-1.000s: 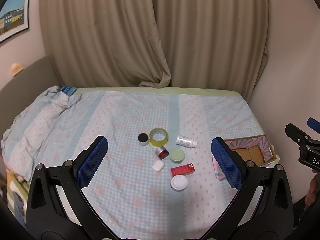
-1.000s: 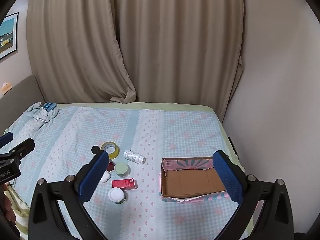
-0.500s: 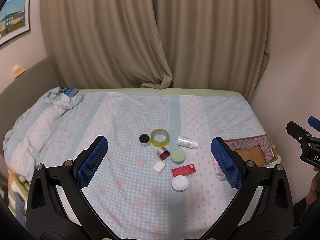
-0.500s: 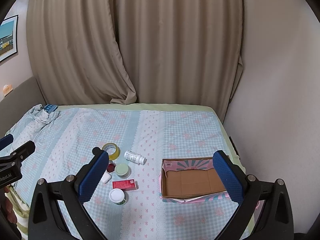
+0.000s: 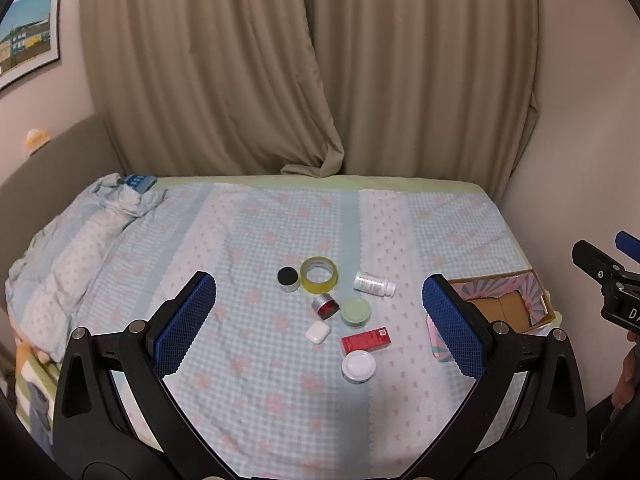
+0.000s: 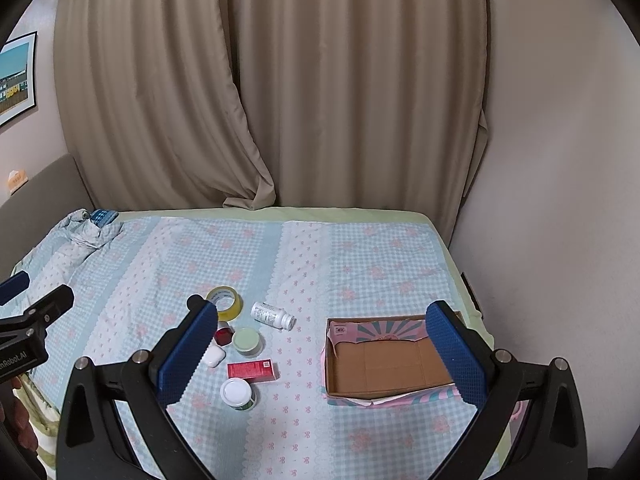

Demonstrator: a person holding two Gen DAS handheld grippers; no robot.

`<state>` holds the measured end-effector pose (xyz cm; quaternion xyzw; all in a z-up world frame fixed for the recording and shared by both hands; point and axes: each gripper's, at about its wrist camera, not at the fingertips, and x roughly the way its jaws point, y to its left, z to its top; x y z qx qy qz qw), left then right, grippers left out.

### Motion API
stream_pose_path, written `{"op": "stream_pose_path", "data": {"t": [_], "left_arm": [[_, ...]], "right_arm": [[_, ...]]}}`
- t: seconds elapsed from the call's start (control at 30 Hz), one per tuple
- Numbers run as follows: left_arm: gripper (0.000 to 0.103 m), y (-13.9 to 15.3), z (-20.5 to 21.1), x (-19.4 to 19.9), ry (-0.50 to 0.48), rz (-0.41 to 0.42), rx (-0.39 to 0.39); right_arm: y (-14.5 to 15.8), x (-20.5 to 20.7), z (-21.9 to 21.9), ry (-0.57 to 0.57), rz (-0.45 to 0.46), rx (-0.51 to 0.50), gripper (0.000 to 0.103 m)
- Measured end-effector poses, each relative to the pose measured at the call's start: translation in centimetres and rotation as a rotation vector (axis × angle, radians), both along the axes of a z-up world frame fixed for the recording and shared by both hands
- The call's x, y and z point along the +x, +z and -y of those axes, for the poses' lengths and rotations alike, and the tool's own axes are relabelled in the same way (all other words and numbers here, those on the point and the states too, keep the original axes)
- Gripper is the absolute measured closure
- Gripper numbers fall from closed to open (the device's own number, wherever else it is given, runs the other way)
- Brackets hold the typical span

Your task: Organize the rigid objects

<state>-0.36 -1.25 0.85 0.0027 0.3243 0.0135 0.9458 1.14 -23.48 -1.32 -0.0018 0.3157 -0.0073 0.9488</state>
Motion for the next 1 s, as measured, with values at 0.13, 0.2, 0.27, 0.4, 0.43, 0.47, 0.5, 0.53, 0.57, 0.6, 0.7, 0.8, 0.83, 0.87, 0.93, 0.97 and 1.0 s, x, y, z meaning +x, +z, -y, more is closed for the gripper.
{"op": "stream_pose_path", "data": {"t": [0.13,0.2,0.27,0.4,0.43,0.47,0.5,0.53,0.57,0.6,0.7,0.8,0.83,0.87,0.93,0.97,1.0], "left_arm": [[0.000,-0.01,0.01,-0.03,0.001,0.001,0.000],[0.000,-0.03,-0.03,0.01,0.001,-0.001,-0.001],[0.000,-0.18,0.10,-0.19,0.001,0.001,-0.001],[0.000,-0.15,0.10,-0.13,0.001,-0.001,-0.003],[0.000,-0.17,0.10,-0.15,0.002,-0.001,-0.002],[0.000,-0.16,0.08,-0.14,0.002,0.000,-0.002],[0.000,-0.15,0.07,-0.14,0.001,0.000,-0.002],[0.000,-0.15,0.03,-0.16,0.001,0.000,-0.002],[0.000,-0.15,0.03,-0.14,0.001,0.000,-0.002],[0.000,-0.20,-0.06,-0.12,0.001,0.000,-0.003],[0.000,-0.25,-0.02,-0.09,0.001,-0.001,-0.002],[0.000,-0.22,0.03,0.00,0.001,-0.001,-0.003],[0.000,-0.21,0.07,0.07,0.002,-0.002,-0.004],[0.000,-0.21,0.07,0.06,0.001,-0.001,-0.004],[0.000,-0.21,0.16,0.20,0.002,-0.002,-0.003],[0.000,-0.19,0.13,0.21,0.001,-0.003,-0.003],[0.000,-0.20,0.12,0.21,0.001,-0.003,-0.004]], "right_arm": [[0.00,-0.03,0.01,0.001,0.003,0.001,0.000],[-0.07,-0.12,0.06,0.002,0.002,0.003,0.000],[-0.04,-0.05,0.05,0.002,0.002,0.004,0.000],[-0.06,-0.14,0.07,0.003,0.007,0.000,0.000],[0.00,-0.08,0.07,0.002,0.010,-0.004,0.000],[-0.07,-0.08,0.07,0.001,0.012,-0.008,0.000],[-0.04,0.03,0.06,0.002,0.013,-0.011,0.000],[-0.04,0.09,0.04,0.002,0.013,-0.011,0.000],[-0.01,0.09,0.00,0.002,0.014,-0.009,0.000],[-0.02,0.14,0.00,0.004,0.015,-0.007,0.000],[-0.06,0.21,0.03,0.007,0.022,-0.008,0.000],[-0.05,0.34,0.14,0.010,0.027,-0.010,0.000],[-0.03,0.45,0.18,0.009,0.028,-0.010,0.000],[0.01,0.39,0.19,0.010,0.029,-0.010,0.000],[0.00,0.39,0.20,0.009,0.029,-0.010,0.000],[0.00,0.43,0.20,0.011,0.029,-0.010,0.000],[-0.02,0.34,0.18,0.010,0.029,-0.010,0.000]]}}
